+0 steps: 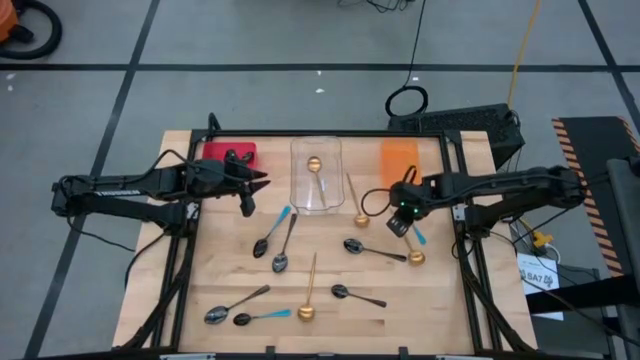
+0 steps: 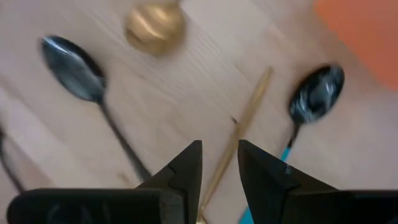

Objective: Sort silverware by color (type)
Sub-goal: Put the blue spoon into the red bin

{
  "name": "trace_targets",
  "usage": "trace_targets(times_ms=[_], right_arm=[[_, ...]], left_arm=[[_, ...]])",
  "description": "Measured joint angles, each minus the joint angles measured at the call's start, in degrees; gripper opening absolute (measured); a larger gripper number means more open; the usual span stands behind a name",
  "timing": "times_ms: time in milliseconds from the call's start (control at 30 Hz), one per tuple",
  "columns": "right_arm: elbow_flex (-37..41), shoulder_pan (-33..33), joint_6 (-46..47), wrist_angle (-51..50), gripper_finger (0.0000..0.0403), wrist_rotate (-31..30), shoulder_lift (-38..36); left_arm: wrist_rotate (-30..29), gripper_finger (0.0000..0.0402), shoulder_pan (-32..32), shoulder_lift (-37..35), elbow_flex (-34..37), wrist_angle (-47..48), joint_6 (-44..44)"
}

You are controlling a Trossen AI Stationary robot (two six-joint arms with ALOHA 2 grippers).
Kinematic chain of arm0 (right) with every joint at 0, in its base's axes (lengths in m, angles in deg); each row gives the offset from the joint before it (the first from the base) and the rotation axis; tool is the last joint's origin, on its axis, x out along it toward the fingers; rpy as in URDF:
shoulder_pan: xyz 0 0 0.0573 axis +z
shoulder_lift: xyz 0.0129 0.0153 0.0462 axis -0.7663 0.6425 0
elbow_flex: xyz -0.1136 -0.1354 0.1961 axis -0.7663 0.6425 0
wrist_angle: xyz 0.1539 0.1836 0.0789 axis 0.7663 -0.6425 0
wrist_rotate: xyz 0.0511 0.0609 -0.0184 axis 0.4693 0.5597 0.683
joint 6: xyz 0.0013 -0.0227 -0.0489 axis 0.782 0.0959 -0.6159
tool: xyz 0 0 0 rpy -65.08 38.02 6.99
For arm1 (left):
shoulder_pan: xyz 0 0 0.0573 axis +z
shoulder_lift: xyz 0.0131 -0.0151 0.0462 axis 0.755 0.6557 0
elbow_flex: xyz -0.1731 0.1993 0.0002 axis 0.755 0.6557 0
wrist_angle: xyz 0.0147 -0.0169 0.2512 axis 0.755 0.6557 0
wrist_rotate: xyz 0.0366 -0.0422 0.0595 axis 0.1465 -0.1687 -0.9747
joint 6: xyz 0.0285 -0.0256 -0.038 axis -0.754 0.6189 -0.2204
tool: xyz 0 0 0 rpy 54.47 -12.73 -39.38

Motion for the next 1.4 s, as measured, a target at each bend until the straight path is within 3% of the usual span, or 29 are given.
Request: trace_targets(times_ms=[400, 667, 967, 1400], right_arm=[[5.47, -2.31, 7.47, -3.04, 0.0140, -1.44, 0.02], [5.61, -2.73, 7.14, -3.21, 0.0164, -1.72, 0.02], [5.61, -2.71, 8.79, -3.00, 0.0164, -6.08, 0.02], [5.61, -2.69, 11.59, -3.02, 0.0159, -7.23, 1.61]], left_arm=[[-9.14, 0.0111, 0.05, 0.00, 0.00, -0.56, -6.18], [-9.43, 0.0111, 0.12, 0.00, 0.00, -0.54, -6.80], [-9.45, 0.0111, 0.12, 0.00, 0.00, -0.54, -6.80], [-9.45, 0.0111, 0.12, 0.00, 0.00, -0.50, -6.84]])
